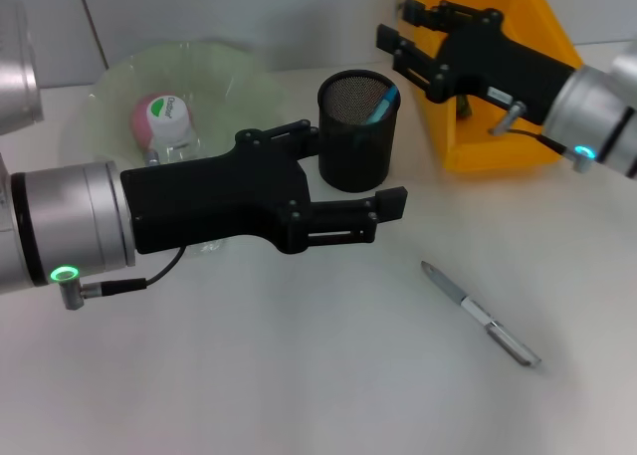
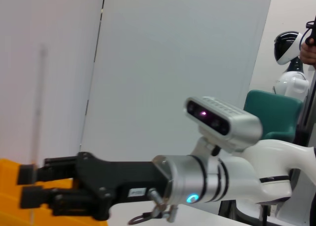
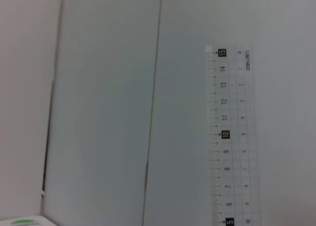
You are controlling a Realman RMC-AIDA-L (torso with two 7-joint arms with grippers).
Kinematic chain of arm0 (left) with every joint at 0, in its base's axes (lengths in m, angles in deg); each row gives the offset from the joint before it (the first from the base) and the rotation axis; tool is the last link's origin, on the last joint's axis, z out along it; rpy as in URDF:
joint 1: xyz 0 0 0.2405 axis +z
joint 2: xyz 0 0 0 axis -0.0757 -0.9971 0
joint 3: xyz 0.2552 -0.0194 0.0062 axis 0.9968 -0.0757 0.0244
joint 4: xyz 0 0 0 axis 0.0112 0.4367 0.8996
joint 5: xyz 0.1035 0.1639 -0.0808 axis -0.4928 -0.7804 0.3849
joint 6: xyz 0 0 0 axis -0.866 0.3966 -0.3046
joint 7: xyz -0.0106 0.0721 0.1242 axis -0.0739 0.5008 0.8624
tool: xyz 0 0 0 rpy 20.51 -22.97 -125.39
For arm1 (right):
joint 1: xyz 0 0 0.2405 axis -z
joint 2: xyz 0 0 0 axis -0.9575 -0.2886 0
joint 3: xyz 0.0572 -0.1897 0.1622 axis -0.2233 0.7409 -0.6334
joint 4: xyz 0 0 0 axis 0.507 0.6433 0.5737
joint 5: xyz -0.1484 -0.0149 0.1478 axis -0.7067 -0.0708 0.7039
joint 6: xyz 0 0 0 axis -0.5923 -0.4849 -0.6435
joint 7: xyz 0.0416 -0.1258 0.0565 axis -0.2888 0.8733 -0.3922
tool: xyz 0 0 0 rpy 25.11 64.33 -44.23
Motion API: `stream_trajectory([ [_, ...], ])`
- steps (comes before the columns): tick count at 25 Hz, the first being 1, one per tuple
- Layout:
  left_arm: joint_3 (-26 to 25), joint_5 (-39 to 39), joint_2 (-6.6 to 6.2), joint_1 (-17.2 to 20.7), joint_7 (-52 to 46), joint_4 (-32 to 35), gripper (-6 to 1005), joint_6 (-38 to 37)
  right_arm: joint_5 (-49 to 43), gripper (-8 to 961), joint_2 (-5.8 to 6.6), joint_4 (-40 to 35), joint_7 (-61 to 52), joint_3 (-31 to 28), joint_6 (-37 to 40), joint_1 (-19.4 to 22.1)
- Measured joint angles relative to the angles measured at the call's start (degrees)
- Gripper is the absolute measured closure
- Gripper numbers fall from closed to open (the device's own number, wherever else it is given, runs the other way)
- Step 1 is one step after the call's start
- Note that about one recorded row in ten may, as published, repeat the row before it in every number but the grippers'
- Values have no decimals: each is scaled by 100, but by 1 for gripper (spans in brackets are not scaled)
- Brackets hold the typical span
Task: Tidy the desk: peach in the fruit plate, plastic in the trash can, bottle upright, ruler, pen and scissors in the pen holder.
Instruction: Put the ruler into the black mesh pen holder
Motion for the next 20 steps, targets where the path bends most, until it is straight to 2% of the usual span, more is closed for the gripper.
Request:
stream_trajectory([
  [4,-21,2,-2,4,-12,2,179,-14,-34,556,4,195,10,51,-320,-254],
  [5,-35,2,-13,7,-47,13,179,-16,-40,555,2,231,8,215,-532,-340],
  [10,-43,2,-14,7,-57,17,180,-14,-21,548,-3,202,-266,613,-881,-414],
  [20,-70,2,-34,6,-146,43,181,-58,-47,535,4,183,-521,848,-1361,-518],
])
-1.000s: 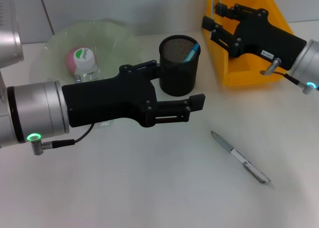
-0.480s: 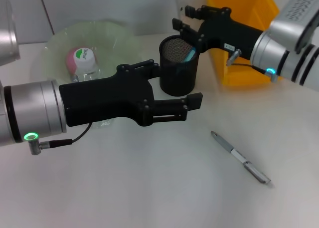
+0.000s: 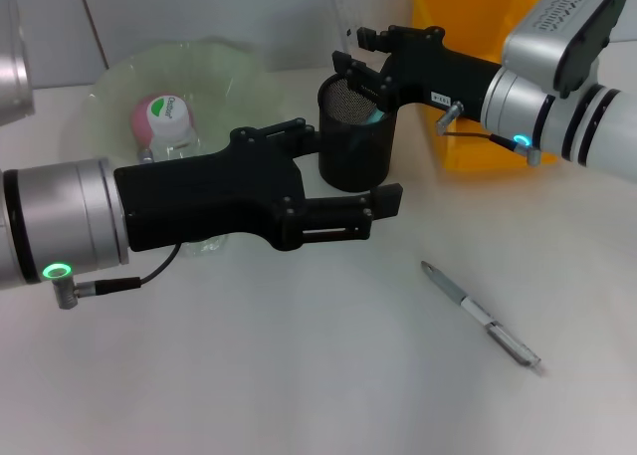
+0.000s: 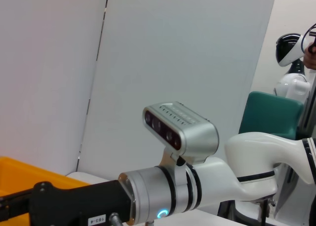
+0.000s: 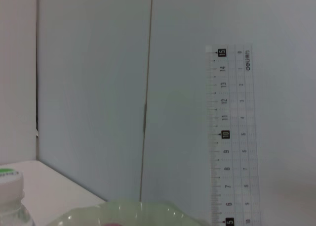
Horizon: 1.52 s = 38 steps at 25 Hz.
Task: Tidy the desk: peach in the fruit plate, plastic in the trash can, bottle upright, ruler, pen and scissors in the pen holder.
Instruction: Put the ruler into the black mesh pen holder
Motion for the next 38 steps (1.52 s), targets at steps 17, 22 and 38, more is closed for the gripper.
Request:
stream_trajectory([
  [17,-159,-5,6,64,6,15,184,-165,-5,513,-19,42,32,109,-237,19],
  [22,-181,-4,4,72,30,15,184,-175,-4,507,-19,48,42,109,-246,14],
  [38,-293,0,2,70,63,14,186,-271,-8,486,-19,138,66,112,-279,-24],
])
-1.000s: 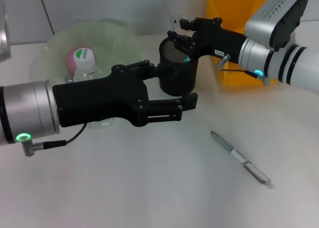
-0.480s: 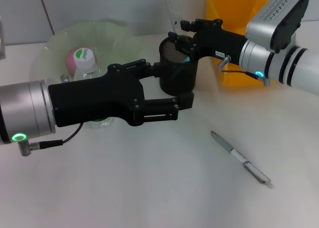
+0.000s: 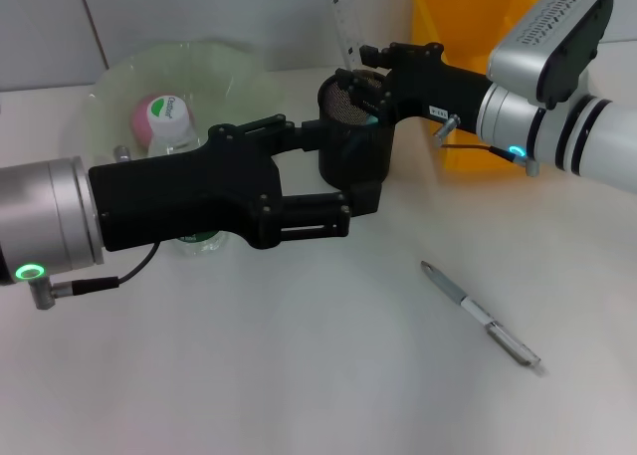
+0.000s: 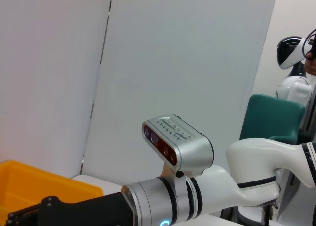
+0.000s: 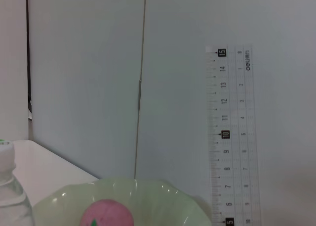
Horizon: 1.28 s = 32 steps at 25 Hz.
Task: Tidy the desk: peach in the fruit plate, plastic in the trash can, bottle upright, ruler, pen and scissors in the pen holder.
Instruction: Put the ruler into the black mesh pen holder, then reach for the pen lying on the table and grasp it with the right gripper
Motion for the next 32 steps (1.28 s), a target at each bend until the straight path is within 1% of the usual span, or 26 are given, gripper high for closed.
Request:
stream_trajectory([
  [16,-144,0,13,0,17,0,189,-121,-8,465,8,40,13,12,30,51],
  [21,-178,0,11,0,17,6,189,-150,19,282,9,-9,18,15,93,76],
  [25,-199,1,10,0,18,9,190,-168,29,285,4,-299,3,13,443,316],
  [26,-199,3,5,1,18,9,190,-169,35,286,4,-416,-28,12,535,402],
  [27,-199,3,5,1,18,9,190,-169,38,287,3,-690,-144,12,695,584],
  [29,-221,4,1,1,17,10,190,-186,38,287,4,-816,-217,12,783,662],
  [32,-251,6,1,1,17,13,191,-217,40,286,18,-1261,-555,-3,1148,942],
])
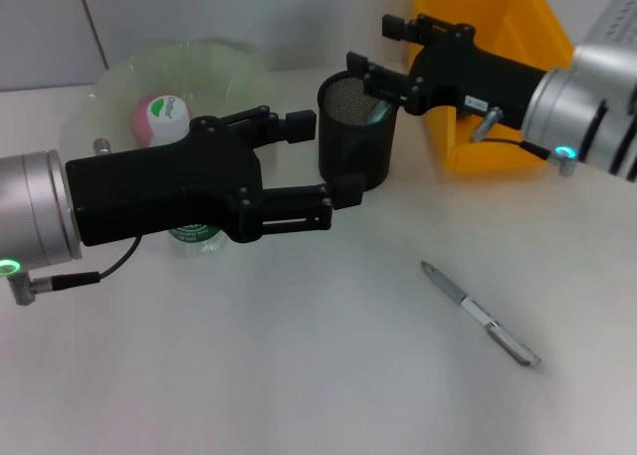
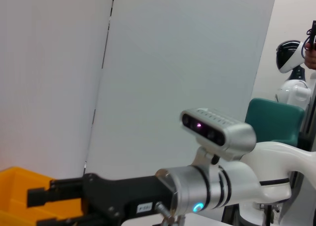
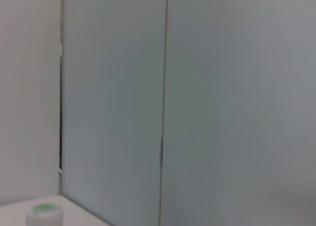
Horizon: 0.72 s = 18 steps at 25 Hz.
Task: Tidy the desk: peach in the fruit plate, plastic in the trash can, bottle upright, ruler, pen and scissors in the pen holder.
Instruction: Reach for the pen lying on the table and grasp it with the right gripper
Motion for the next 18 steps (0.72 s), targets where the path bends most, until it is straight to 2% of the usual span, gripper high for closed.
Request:
stream_trajectory([
  [11,-97,3,1,-37,22,22,192,-103,-77,286,28,-1179,-1102,-145,852,594],
  [14,-153,3,1,-51,15,23,192,-118,-472,286,39,-1617,-1695,-373,1170,732],
  [15,-170,3,1,-53,13,23,193,-128,-942,286,45,-1963,-2192,-631,1442,770],
  [18,-191,-2,-4,-53,8,38,193,-140,-1415,286,56,-2270,-2696,-878,1715,776],
])
